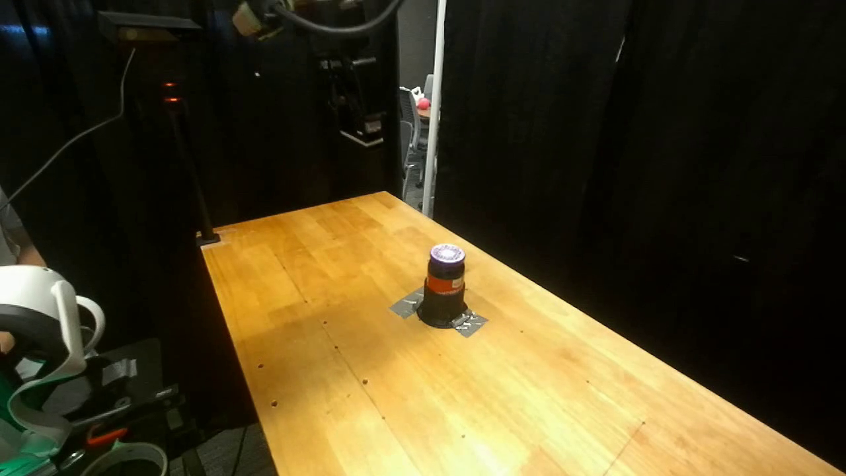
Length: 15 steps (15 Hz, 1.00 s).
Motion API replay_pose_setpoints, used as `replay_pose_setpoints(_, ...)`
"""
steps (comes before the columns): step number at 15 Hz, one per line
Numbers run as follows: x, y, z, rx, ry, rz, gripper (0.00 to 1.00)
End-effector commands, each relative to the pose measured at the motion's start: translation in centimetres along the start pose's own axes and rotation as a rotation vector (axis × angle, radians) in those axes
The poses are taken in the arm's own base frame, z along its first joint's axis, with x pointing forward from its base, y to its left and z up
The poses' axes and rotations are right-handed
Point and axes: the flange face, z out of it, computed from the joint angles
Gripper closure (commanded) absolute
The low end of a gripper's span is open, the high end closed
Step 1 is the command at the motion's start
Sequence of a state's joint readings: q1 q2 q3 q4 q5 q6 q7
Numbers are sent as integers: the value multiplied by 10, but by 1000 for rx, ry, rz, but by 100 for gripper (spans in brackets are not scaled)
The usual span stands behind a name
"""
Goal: Put the rubber band on the brown cup
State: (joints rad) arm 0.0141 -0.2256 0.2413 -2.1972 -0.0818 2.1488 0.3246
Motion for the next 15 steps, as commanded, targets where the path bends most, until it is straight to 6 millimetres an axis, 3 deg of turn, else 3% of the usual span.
replay_pose_setpoints(1, 47, -11, 38, 54, 2, -17, 0)
replay_pose_setpoints(8, 83, -26, 119, 85, -4, 3, 0)
replay_pose_setpoints(15, 111, -36, 170, 94, 6, 43, 0)
